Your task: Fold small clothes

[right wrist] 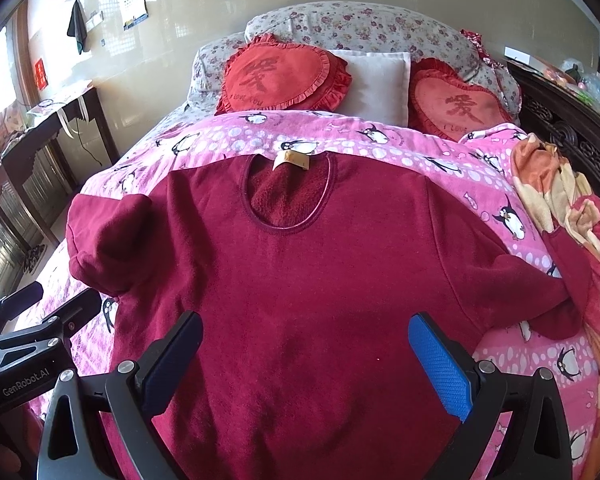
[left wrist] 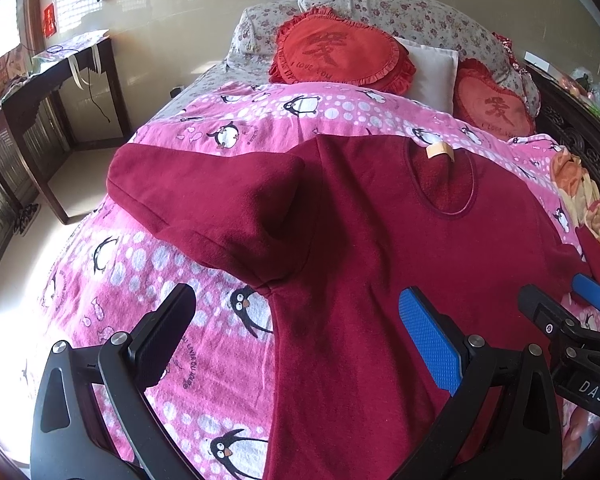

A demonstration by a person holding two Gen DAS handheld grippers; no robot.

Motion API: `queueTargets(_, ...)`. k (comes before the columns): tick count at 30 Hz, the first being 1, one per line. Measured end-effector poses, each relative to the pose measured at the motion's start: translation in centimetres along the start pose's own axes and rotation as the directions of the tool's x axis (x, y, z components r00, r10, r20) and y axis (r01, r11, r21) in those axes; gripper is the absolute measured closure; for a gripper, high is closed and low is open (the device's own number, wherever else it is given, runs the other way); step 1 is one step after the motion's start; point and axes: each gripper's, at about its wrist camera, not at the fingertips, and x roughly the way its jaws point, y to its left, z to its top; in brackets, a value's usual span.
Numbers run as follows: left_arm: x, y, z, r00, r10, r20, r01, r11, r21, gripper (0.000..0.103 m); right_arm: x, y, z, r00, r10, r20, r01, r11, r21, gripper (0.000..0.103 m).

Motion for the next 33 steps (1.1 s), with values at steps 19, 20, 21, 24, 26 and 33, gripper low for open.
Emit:
queueTargets(19,0.9,0.7,0.0,1.0,0.003,-0.015,-0.004,1.0,-0.009,0.001,1.1,0.6,0.0,1.0,0.003,-0.024,-0.003,1.0,-0.002,0.001)
queueTargets(20,0.9,0.7,0.0,1.0,0.003,-0.014,-0.003,1.0,-0.01,0.001,1.1,0.6,0.0,1.0,0.004,-0.024,-0.004,1.0,-0.001,0.001)
queueTargets(21,1.0,0.8,0.0,1.0,0.003,-0.014,-0.003,1.0,-0.011,0.001,1.1,0.6,0.0,1.0,0.004,-0.023,-0.004,1.0,-0.001,0.001)
queueTargets(24,1.1,1.0,0.0,1.0,0.004,-0.018,-0.004,1.0,-0.014,0.001,1.2,0.6,0.0,1.0,0.004,-0.024,-0.004,1.0,-0.003,0.001)
queueTargets(26,1.2,1.0,0.0,1.0,0.004,-0.018,-0.004,1.0,-0.014,0.001,1.2,0.7,0.0,1.0,0.005,-0.024,-0.005,1.0,-0.003,0.001)
queueTargets(33,1.6,1.5,0.1,1.0,0.003,-0.026,-0.004,1.0,-0.021,0.001,1.7,1.2,0.2,1.0,0.011,-0.027,-0.011,1.0,-0.011,0.001)
